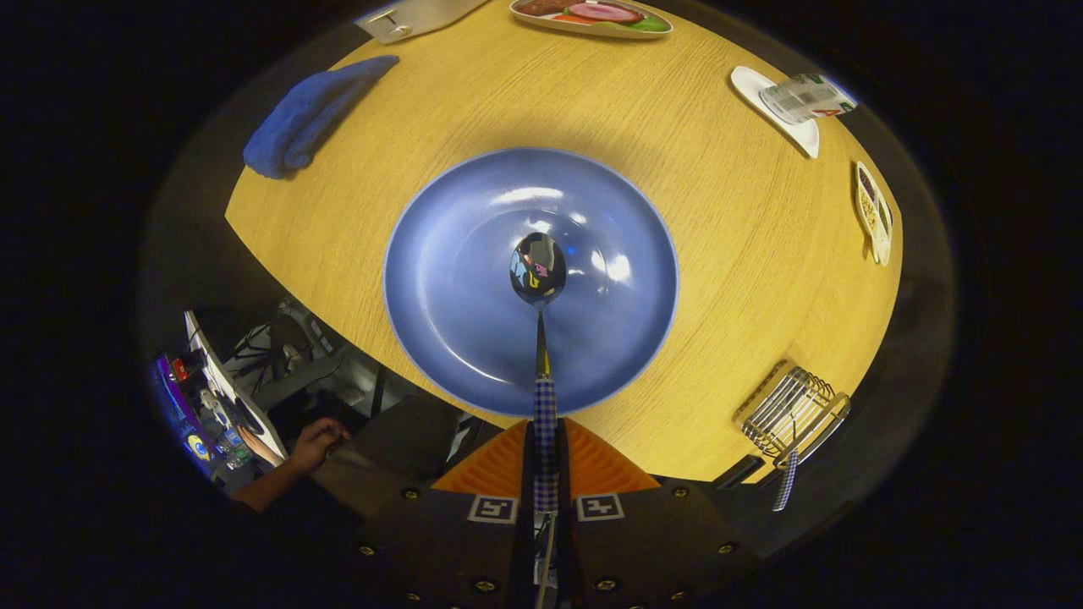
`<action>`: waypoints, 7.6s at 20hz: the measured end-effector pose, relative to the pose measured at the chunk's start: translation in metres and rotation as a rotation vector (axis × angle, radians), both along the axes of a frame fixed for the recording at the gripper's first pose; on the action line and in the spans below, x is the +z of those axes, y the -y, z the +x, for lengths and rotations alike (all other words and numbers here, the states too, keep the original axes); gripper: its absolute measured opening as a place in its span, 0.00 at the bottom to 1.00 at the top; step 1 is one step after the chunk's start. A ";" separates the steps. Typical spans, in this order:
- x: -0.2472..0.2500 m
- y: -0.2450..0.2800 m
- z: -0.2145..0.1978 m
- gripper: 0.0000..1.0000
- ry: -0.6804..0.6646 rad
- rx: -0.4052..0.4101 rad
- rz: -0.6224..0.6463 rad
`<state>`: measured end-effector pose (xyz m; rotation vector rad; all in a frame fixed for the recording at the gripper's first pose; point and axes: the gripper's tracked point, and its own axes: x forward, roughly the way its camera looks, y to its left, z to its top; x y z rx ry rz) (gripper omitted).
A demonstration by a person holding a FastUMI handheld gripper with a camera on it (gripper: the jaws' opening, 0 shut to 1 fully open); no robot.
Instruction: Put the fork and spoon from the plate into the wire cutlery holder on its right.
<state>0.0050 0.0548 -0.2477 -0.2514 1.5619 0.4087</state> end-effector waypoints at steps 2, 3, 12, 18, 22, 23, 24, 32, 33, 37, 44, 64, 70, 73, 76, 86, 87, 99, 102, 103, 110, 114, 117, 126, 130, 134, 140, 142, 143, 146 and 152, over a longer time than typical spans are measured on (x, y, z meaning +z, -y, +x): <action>0.000 0.000 0.005 0.11 0.032 -0.016 0.035; -0.001 0.005 0.005 0.01 0.030 -0.008 0.023; 0.031 0.045 -0.024 0.01 -0.016 0.010 0.045; 0.058 0.094 -0.035 0.01 -0.032 -0.052 0.053; 0.073 0.128 -0.041 0.01 -0.048 -0.121 0.076; 0.075 0.136 -0.043 0.01 -0.050 -0.137 0.078; 0.076 0.145 -0.044 0.01 -0.053 -0.155 0.076; 0.080 0.194 -0.053 0.01 -0.069 -0.258 0.075; 0.081 0.200 -0.053 0.01 -0.071 -0.277 0.082; 0.081 0.226 -0.055 0.01 -0.076 -0.353 0.089; 0.076 0.244 -0.057 0.01 -0.099 -0.427 0.111; 0.024 0.235 -0.025 0.01 -0.320 -0.576 0.095; 0.013 0.236 -0.013 0.03 -0.375 -0.569 0.061; 0.010 0.240 -0.008 0.07 -0.377 -0.567 0.043; 0.014 0.244 -0.006 0.11 -0.377 -0.548 0.020; 0.039 0.250 -0.009 0.30 -0.253 -0.498 0.008; 0.043 0.247 -0.011 0.30 -0.231 -0.491 0.015; 0.086 0.199 -0.017 0.30 0.183 -0.431 0.094; 0.090 0.184 0.005 0.30 0.397 -0.458 0.098; 0.093 0.177 0.008 0.30 0.460 -0.458 0.108; 0.158 0.131 0.028 0.30 0.999 -0.428 0.137; 0.195 0.111 0.026 0.30 1.230 -0.409 0.137; 0.239 0.103 0.024 0.31 1.450 -0.408 0.159; 0.290 0.090 0.013 0.97 1.719 -0.393 0.194; 0.313 0.088 0.011 0.97 1.849 -0.452 0.242; 0.313 0.086 0.004 0.96 1.886 -0.461 0.243; 0.320 0.074 -0.003 0.97 1.906 -0.429 0.232; 0.315 0.069 -0.007 0.96 1.898 -0.431 0.244; 0.309 0.067 -0.008 0.96 1.883 -0.439 0.255; 0.299 0.057 -0.011 0.97 1.853 -0.462 0.296; 0.290 0.045 -0.003 0.97 1.824 -0.441 0.280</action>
